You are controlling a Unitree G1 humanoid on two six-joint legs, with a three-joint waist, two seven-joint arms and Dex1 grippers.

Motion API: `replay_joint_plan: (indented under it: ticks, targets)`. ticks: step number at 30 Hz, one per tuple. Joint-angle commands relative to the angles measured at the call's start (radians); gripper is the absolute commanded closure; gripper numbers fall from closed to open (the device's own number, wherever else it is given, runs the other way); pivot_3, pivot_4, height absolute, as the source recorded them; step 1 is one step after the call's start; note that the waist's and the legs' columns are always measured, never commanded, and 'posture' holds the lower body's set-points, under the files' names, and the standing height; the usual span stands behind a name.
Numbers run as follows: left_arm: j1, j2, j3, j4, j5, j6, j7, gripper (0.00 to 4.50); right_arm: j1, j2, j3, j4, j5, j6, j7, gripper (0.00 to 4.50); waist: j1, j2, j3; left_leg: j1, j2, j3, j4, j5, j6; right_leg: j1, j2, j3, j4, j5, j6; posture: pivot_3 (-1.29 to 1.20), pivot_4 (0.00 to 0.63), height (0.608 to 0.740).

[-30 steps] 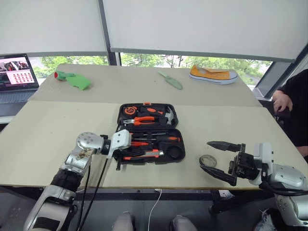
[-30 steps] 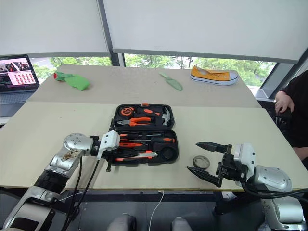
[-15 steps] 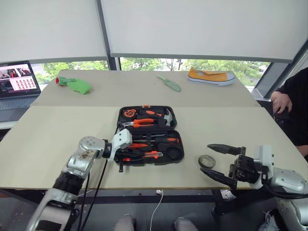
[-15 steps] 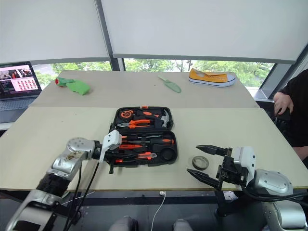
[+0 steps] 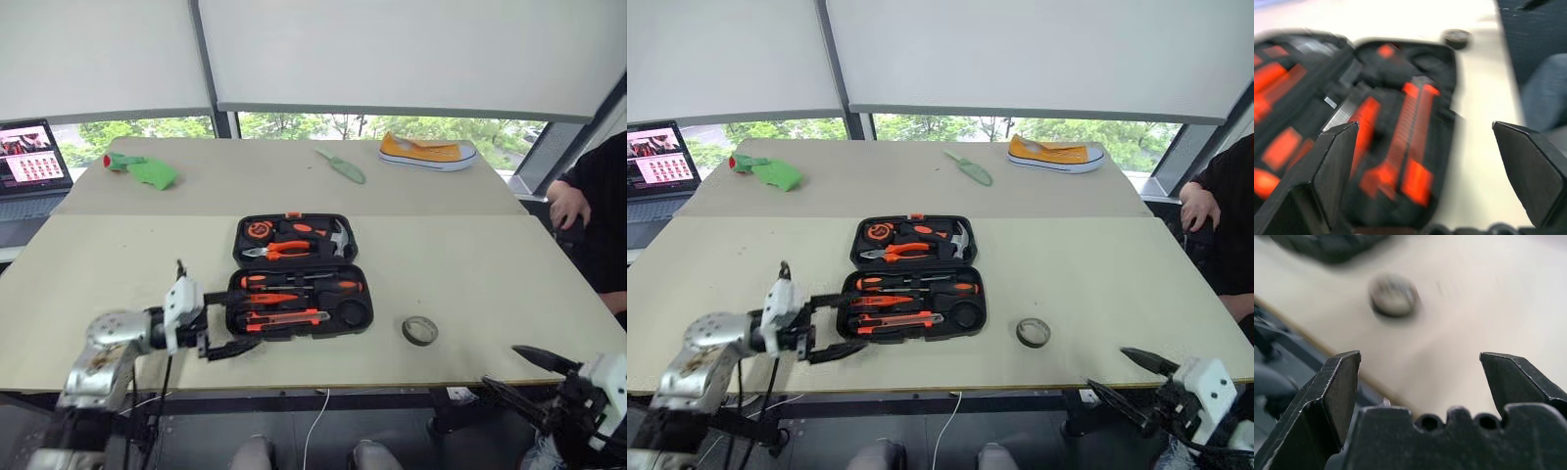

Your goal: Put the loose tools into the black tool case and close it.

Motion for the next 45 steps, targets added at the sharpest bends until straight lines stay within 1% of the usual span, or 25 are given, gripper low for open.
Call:
replay_joint_plan:
  ticks: [1, 2, 4, 6, 8, 10, 12, 13, 14, 15, 16, 17, 18, 22, 24, 26, 28, 29, 32, 34, 36, 37, 39, 42, 45]
  targets:
    - [0.044, 0.022, 0.064, -0.036, -0.050, -0.063, -0.050, 0.02, -0.072, -0.095, 0.026, -0.135, 0.018, 0.035, 0.023, 0.00, -0.005, 0.001, 0.001, 0.001, 0.000, 0.000, 0.000, 0.000, -0.001, 0.000, 0.000, 0.000, 0.000, 0.000, 0.000, 0.00, 0.150, 0.740]
    - [0.065, 0.015, 0.056, -0.061, -0.053, -0.064, -0.050, 0.02, -0.133, -0.158, 0.081, -0.180, 0.010, 0.129, 0.012, 0.00, -0.011, 0.002, 0.001, 0.003, 0.000, 0.001, 0.000, 0.000, -0.001, 0.000, -0.001, 0.000, 0.000, 0.001, -0.001, 0.00, 0.150, 0.740]
    - [0.088, 0.003, 0.035, -0.100, -0.056, -0.063, -0.050, 0.02, -0.230, -0.248, 0.174, -0.234, -0.003, 0.290, -0.020, 0.00, -0.020, 0.002, 0.002, 0.006, 0.001, 0.002, 0.000, -0.001, -0.001, 0.001, -0.001, 0.001, 0.000, 0.001, -0.001, 0.00, 0.150, 0.740]
    - [0.097, -0.004, 0.014, -0.137, -0.063, -0.040, -0.047, 0.02, -0.306, -0.318, 0.258, -0.264, -0.024, 0.417, -0.044, 0.00, -0.017, 0.000, 0.003, 0.006, 0.001, 0.001, 0.000, -0.001, -0.001, 0.001, -0.001, 0.000, 0.000, 0.001, -0.002, 0.00, 0.150, 0.740]
    - [0.096, -0.014, 0.001, -0.165, -0.062, -0.036, -0.031, 0.02, -0.362, -0.366, 0.322, -0.272, -0.050, 0.498, -0.059, 0.00, -0.001, -0.002, 0.004, 0.006, 0.001, 0.001, 0.000, -0.001, -0.001, -0.002, -0.001, -0.001, -0.001, 0.001, -0.002, 0.00, 0.150, 0.740]
    - [0.091, -0.027, -0.008, -0.184, -0.062, -0.039, -0.012, 0.02, -0.424, -0.385, 0.383, -0.279, -0.037, 0.578, -0.060, 0.00, 0.013, -0.003, 0.003, 0.002, 0.001, 0.001, -0.001, 0.000, -0.001, -0.005, -0.001, -0.002, -0.002, 0.001, -0.003, 0.00, 0.150, 0.740]
    - [0.088, -0.033, -0.013, -0.194, -0.067, -0.038, -0.002, 0.02, -0.478, -0.392, 0.439, -0.282, -0.040, 0.627, -0.055, 0.00, 0.015, -0.003, 0.003, -0.005, 0.000, 0.001, -0.001, 0.001, 0.004, -0.009, -0.001, -0.001, -0.003, 0.003, -0.006, 0.00, 0.150, 0.740]
    - [0.087, -0.037, -0.014, -0.198, -0.069, -0.037, 0.004, 0.02, -0.508, -0.390, 0.471, -0.278, -0.050, 0.645, -0.055, 0.00, 0.013, -0.003, 0.003, -0.010, -0.001, 0.002, -0.001, 0.002, 0.008, -0.010, -0.001, 0.000, -0.003, 0.003, -0.005, 0.00, 0.150, 0.740]
    - [0.085, -0.041, -0.015, -0.204, -0.072, -0.033, 0.014, 0.02, -0.538, -0.387, 0.511, -0.269, -0.064, 0.652, -0.051, 0.00, 0.011, -0.003, 0.003, -0.013, -0.001, 0.002, -0.001, 0.002, 0.009, -0.013, -0.001, 0.001, -0.002, 0.004, -0.003, 0.00, 0.150, 0.740]
    - [0.085, -0.045, -0.017, -0.209, -0.074, -0.031, 0.022, 0.02, -0.565, -0.381, 0.545, -0.259, -0.081, 0.656, -0.052, 0.00, 0.010, -0.003, 0.003, -0.015, -0.001, 0.002, -0.001, 0.001, 0.010, -0.015, -0.001, 0.001, -0.002, 0.007, 0.002, 0.00, 0.150, 0.740]
    - [0.087, -0.047, -0.019, -0.213, -0.073, -0.033, 0.027, 0.02, -0.590, -0.376, 0.579, -0.245, -0.101, 0.651, -0.050, 0.00, 0.008, -0.003, 0.003, -0.015, -0.001, 0.001, -0.001, 0.001, 0.010, -0.015, -0.001, 0.001, -0.002, 0.006, 0.002, 0.00, 0.150, 0.740]
    - [0.090, -0.050, -0.022, -0.215, -0.071, -0.038, 0.029, 0.00, -0.612, -0.373, 0.608, -0.233, -0.117, 0.651, -0.047, 0.51, 0.006, -0.003, 0.003, -0.015, -0.001, 0.001, -0.001, 0.001, 0.010, -0.016, 0.000, 0.001, -0.002, 0.006, 0.002, 0.00, 0.150, 0.740]
    - [0.097, -0.051, -0.023, -0.212, -0.070, -0.046, 0.028, 0.00, -0.636, -0.365, 0.633, -0.218, -0.131, 0.654, -0.052, 0.74, 0.006, -0.003, 0.003, -0.015, -0.001, 0.001, -0.001, 0.001, 0.011, -0.016, 0.000, 0.001, -0.001, 0.006, 0.002, 0.00, 0.150, 0.740]
    - [0.116, -0.056, -0.024, -0.201, -0.064, -0.072, 0.023, 0.00, -0.710, -0.355, 0.708, -0.172, -0.193, 0.638, -0.044, 2.06, 0.004, -0.003, 0.004, -0.015, -0.001, 0.001, -0.001, 0.001, 0.010, -0.016, 0.001, 0.001, -0.001, 0.006, 0.001, 0.00, 0.150, 0.740]
    - [0.119, -0.057, -0.023, -0.196, -0.062, -0.079, 0.024, 0.00, -0.729, -0.361, 0.725, -0.161, -0.207, 0.640, -0.027, 2.88, 0.005, -0.003, 0.004, -0.015, -0.001, 0.001, 0.001, 0.001, 0.010, -0.016, 0.000, 0.001, 0.000, 0.006, 0.001, 0.00, 0.150, 0.740]
    - [0.122, -0.058, -0.020, -0.189, -0.061, -0.087, 0.023, 0.00, -0.741, -0.373, 0.739, -0.149, -0.226, 0.630, -0.006, 3.41, 0.008, -0.003, 0.004, -0.015, -0.001, 0.001, 0.002, 0.001, 0.010, -0.015, 0.000, 0.001, 0.000, 0.006, 0.001, 0.00, 0.150, 0.740]
    - [0.125, -0.058, -0.018, -0.180, -0.059, -0.097, 0.025, 0.00, -0.751, -0.380, 0.748, -0.133, -0.242, 0.611, 0.015, 4.24, 0.009, -0.003, 0.004, -0.015, -0.001, 0.001, 0.002, 0.001, 0.010, -0.015, 0.000, 0.000, 0.000, 0.006, 0.000, 0.00, 0.150, 0.740]
    - [0.127, -0.059, -0.016, -0.175, -0.057, -0.103, 0.028, 0.00, -0.759, -0.379, 0.748, -0.126, -0.244, 0.605, 0.022, 4.42, 0.009, -0.003, 0.004, -0.015, -0.001, 0.002, 0.002, 0.001, 0.010, -0.015, 0.000, 0.001, 0.000, 0.005, 0.000, 0.00, 0.150, 0.740]
    - [0.136, -0.063, -0.010, -0.166, -0.059, -0.119, 0.035, 0.00, -0.801, -0.351, 0.727, -0.132, -0.200, 0.592, 0.069, 4.42, 0.007, -0.003, 0.004, -0.015, -0.001, 0.002, 0.003, 0.001, 0.010, -0.015, 0.000, 0.001, 0.000, 0.005, -0.001, 0.00, 0.150, 0.740]
    - [0.145, -0.072, 0.003, -0.163, -0.068, -0.122, 0.051, 0.00, -0.864, -0.305, 0.696, -0.175, -0.092, 0.673, 0.104, 4.42, 0.005, -0.003, 0.004, -0.015, 0.000, 0.002, 0.003, 0.001, 0.010, -0.015, 0.000, 0.001, 0.000, 0.006, 0.000, 0.00, 0.150, 0.740]
    - [0.154, -0.084, 0.026, -0.160, -0.080, -0.120, 0.079, 0.00, -0.972, -0.217, 0.683, -0.212, 0.020, 0.779, 0.099, 4.42, -0.008, -0.004, 0.004, -0.014, 0.001, 0.002, 0.003, 0.001, 0.010, -0.016, 0.002, 0.001, 0.001, 0.007, 0.001, 0.00, 0.150, 0.740]
    - [0.162, -0.086, 0.040, -0.145, -0.081, -0.132, 0.081, 0.00, -1.033, -0.171, 0.722, -0.213, 0.026, 0.810, 0.097, 4.42, -0.014, -0.004, 0.004, -0.014, 0.002, 0.002, 0.003, 0.001, 0.010, -0.016, 0.003, 0.001, 0.001, 0.008, 0.000, 0.00, 0.150, 0.740]
    - [0.171, -0.085, 0.052, -0.118, -0.076, -0.151, 0.075, 0.00, -1.101, -0.121, 0.796, -0.192, 0.001, 0.830, 0.095, 4.42, -0.017, -0.004, 0.005, -0.013, 0.003, 0.000, 0.002, 0.001, 0.010, -0.016, 0.005, 0.001, 0.003, 0.008, -0.002, 0.00, 0.150, 0.740]
    - [0.170, -0.083, 0.053, -0.103, -0.071, -0.160, 0.070, 0.00, -1.149, -0.078, 0.870, -0.131, -0.049, 0.811, 0.086, 4.42, -0.008, -0.005, 0.004, -0.011, 0.005, -0.001, 0.002, 0.001, 0.010, -0.016, 0.007, 0.000, 0.004, 0.007, -0.004, 0.00, 0.150, 0.740]
    - [0.169, -0.083, 0.054, -0.106, -0.068, -0.162, 0.077, 0.00, -1.184, -0.041, 0.935, -0.055, -0.107, 0.774, 0.085, 4.42, -0.002, -0.006, 0.004, -0.013, 0.003, 0.001, 0.002, 0.001, 0.010, -0.016, 0.003, -0.001, 0.003, 0.006, -0.004, 0.00, 0.150, 0.740]
